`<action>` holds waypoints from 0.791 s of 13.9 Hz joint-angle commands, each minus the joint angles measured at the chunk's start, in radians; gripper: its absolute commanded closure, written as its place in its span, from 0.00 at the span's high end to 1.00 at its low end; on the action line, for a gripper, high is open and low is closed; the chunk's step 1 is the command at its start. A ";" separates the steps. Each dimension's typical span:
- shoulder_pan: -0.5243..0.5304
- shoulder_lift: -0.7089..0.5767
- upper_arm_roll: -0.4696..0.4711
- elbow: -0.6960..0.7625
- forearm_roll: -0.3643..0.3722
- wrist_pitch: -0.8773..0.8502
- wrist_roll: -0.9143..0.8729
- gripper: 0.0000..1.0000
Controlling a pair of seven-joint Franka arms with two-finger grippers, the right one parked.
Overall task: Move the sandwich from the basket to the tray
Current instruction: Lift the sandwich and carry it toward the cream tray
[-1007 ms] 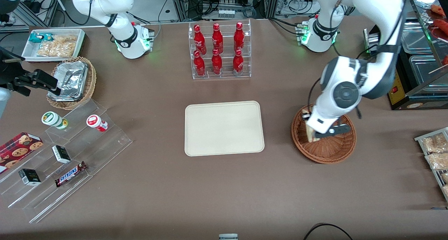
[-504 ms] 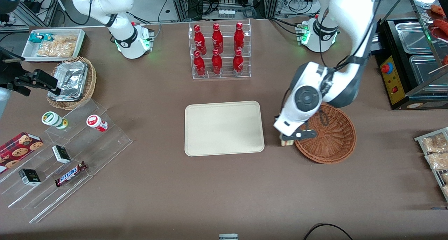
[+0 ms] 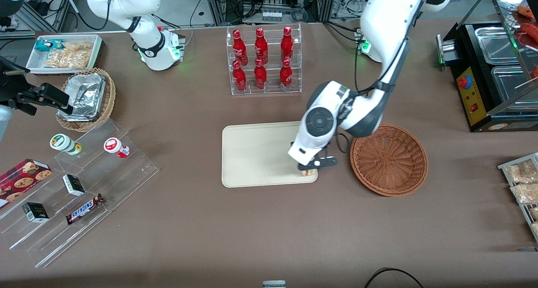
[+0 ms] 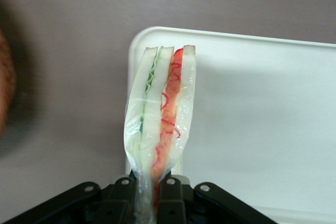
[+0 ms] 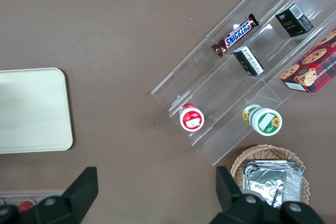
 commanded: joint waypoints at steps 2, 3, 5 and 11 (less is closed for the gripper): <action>-0.075 0.099 0.013 0.155 -0.010 -0.015 -0.106 0.03; -0.096 0.112 0.013 0.171 -0.010 -0.014 -0.126 0.03; -0.127 0.133 0.013 0.195 -0.008 -0.012 -0.154 0.03; -0.184 0.187 0.013 0.197 -0.004 0.127 -0.174 0.03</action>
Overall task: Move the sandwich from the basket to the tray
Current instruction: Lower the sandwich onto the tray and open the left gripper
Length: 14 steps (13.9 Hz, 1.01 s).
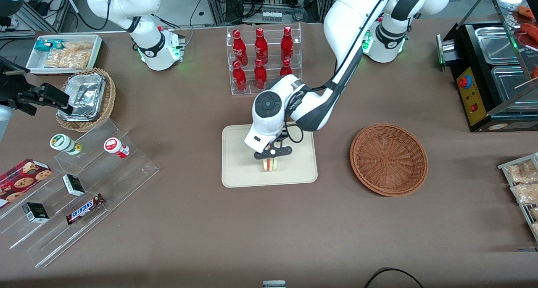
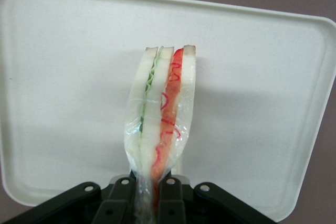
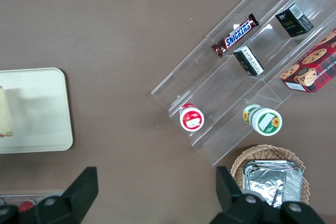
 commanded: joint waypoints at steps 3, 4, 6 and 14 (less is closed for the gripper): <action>-0.028 0.038 0.015 0.034 0.003 0.018 -0.015 0.04; -0.035 0.038 0.015 0.031 0.004 0.018 -0.015 0.06; -0.037 0.041 0.015 0.029 0.000 0.019 -0.018 0.48; -0.029 -0.057 0.023 0.024 0.004 -0.059 -0.016 1.00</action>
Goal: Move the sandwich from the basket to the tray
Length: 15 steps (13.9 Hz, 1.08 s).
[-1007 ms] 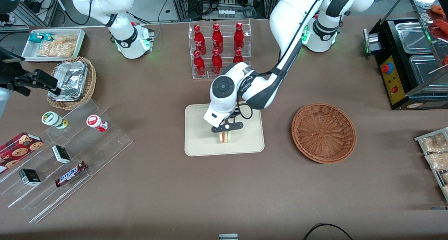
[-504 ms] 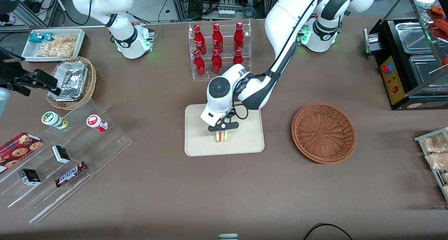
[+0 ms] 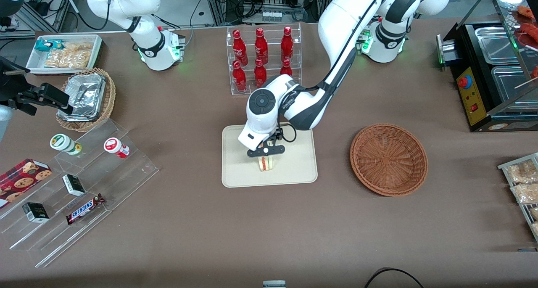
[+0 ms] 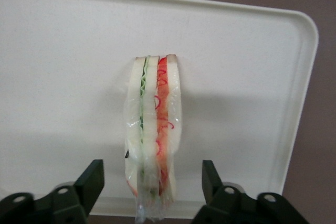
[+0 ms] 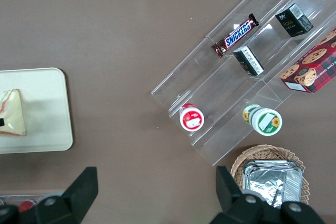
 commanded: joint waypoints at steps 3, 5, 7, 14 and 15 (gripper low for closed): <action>-0.005 -0.104 0.064 -0.001 0.009 -0.146 0.021 1.00; -0.003 -0.140 0.095 -0.009 0.006 -0.197 0.017 1.00; -0.002 -0.167 0.154 -0.012 -0.005 -0.254 -0.045 1.00; 0.119 -0.317 0.168 -0.199 -0.007 -0.268 0.130 1.00; 0.142 -0.338 0.168 -0.224 -0.008 -0.268 0.163 1.00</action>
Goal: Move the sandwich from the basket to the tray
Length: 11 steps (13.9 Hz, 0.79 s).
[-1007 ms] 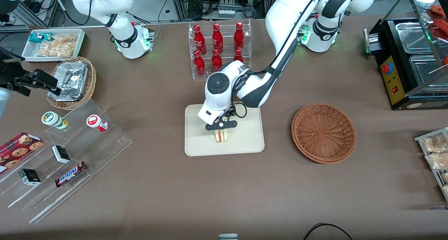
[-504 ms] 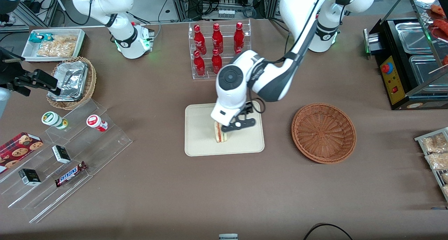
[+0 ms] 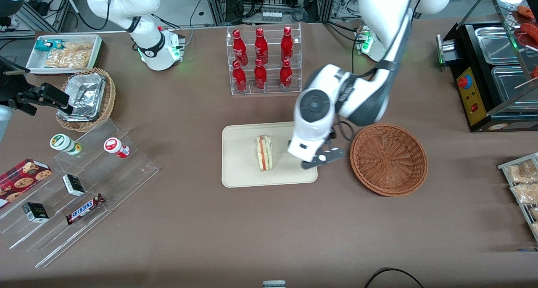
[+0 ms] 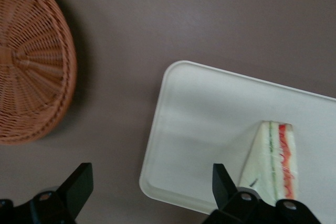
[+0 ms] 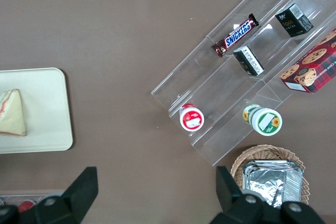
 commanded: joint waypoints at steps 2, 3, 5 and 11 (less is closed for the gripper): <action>0.081 -0.134 -0.004 -0.149 -0.011 0.001 0.128 1.00; 0.107 -0.163 -0.004 -0.179 -0.011 -0.001 0.164 1.00; 0.161 -0.224 -0.004 -0.232 -0.011 -0.007 0.245 1.00; 0.366 -0.379 -0.047 -0.302 -0.011 -0.154 0.507 1.00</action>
